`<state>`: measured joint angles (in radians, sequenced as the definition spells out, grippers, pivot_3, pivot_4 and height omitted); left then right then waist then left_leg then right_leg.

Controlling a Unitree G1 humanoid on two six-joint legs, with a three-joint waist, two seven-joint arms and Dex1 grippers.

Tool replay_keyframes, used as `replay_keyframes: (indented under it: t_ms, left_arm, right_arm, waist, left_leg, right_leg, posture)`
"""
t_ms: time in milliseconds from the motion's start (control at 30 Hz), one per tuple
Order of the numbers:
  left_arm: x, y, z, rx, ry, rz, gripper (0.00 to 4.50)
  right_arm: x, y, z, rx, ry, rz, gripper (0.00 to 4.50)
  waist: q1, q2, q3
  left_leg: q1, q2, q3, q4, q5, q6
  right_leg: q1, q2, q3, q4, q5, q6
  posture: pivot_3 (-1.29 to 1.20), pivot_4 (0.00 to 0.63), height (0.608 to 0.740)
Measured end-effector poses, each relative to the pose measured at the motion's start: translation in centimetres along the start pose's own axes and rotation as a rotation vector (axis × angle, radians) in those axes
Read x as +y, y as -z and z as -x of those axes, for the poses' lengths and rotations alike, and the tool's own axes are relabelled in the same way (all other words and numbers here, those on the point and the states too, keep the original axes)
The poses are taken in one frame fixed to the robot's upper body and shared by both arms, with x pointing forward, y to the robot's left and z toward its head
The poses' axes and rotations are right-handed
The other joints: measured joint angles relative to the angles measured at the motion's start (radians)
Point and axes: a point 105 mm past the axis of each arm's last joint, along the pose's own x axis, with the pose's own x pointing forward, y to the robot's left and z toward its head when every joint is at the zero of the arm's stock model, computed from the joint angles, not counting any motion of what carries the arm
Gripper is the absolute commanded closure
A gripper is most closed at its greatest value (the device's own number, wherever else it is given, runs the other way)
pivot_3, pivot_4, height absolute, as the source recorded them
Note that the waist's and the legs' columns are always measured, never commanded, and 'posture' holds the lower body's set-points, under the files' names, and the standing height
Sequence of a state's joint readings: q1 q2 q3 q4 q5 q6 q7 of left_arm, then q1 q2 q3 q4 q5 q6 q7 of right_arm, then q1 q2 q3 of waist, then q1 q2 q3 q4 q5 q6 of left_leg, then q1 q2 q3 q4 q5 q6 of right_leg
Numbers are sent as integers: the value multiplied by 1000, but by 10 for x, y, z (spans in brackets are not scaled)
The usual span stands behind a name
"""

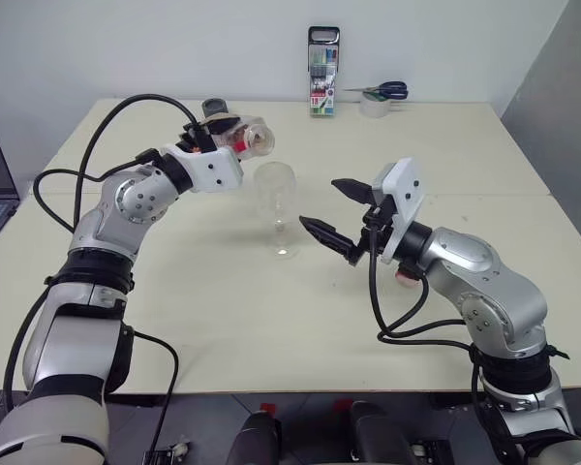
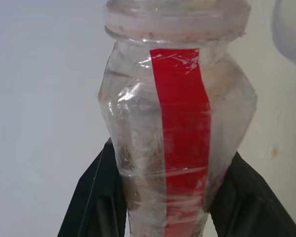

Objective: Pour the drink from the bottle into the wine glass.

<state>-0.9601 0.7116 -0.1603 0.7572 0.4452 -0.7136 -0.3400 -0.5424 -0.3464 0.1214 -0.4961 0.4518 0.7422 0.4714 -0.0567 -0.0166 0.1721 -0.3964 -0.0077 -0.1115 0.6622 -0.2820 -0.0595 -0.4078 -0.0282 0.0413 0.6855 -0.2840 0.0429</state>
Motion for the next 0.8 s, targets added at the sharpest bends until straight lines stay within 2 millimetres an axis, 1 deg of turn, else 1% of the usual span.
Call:
replay_keyframes:
  t_ms: [267,433,600,800]
  left_arm:
    - [-4,-2,1,-32,14,-88,2766]
    - [0,-3,2,-40,14,-139,2766]
    - [-1,1,2,-26,20,-179,2766]
    - [6,-3,0,-45,-3,-235,2766]
  right_arm:
    - [-1,1,0,5,7,5,0]
    - [-1,1,0,6,6,5,0]
    - [0,2,0,7,4,1,0]
    - [0,2,0,8,-1,-1,0]
  waist:
    - [0,0,0]
    - [0,0,0]
    - [-1,0,0]
    - [-1,0,0]
  left_leg:
    - [0,0,0,0,0,0]
    - [0,0,0,0,0,0]
    - [0,0,0,0,0,0]
    - [0,0,0,0,0,0]
  right_leg:
    - [0,0,0,0,0,0]
    - [0,0,0,1,0,0]
    - [-1,0,0,3,0,0]
    - [-2,0,0,3,0,0]
  posture:
    - [0,150,740]
    - [0,150,740]
    - [0,150,740]
    - [0,150,740]
